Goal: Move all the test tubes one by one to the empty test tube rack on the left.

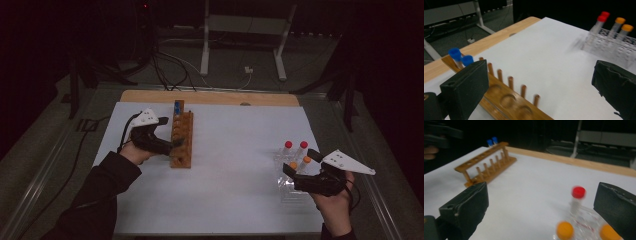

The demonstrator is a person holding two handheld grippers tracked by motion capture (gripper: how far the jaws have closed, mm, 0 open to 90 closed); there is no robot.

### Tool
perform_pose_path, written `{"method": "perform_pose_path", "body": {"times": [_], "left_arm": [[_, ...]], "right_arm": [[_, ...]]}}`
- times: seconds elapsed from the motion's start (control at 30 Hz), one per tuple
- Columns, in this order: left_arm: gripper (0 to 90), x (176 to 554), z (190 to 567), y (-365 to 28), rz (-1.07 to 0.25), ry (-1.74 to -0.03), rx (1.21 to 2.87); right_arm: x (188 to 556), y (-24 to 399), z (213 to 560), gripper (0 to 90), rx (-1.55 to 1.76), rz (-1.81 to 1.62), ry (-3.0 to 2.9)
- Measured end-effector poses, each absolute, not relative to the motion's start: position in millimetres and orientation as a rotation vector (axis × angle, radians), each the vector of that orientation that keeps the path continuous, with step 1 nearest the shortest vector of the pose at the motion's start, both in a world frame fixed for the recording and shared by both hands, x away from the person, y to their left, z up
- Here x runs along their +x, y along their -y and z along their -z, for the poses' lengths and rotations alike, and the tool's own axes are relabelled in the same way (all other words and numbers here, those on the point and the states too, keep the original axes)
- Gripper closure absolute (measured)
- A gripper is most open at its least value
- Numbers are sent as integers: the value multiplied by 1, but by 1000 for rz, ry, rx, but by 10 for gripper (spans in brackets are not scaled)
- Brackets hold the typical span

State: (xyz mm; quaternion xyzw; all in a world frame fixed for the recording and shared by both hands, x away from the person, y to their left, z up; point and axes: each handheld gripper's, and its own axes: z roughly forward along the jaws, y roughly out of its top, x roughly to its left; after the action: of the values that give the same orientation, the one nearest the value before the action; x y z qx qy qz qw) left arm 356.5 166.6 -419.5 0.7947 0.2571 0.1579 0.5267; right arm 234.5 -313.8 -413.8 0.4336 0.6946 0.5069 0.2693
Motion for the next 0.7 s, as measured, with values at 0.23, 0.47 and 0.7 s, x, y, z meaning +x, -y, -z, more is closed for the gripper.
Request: {"method": "perform_pose_path", "body": {"times": [0.23,0.47,0.7], "left_arm": [[20,332,436,-171,-336,-598,1911],[20,324,454,-176,-315,-609,1898],[20,320,460,-177,-304,-605,1904]], "right_arm": [[236,322,440,57,1243,-1280,-1919],[235,326,460,213,1302,-1219,-1975],[238,323,468,440,1332,-1136,-1996]]}}
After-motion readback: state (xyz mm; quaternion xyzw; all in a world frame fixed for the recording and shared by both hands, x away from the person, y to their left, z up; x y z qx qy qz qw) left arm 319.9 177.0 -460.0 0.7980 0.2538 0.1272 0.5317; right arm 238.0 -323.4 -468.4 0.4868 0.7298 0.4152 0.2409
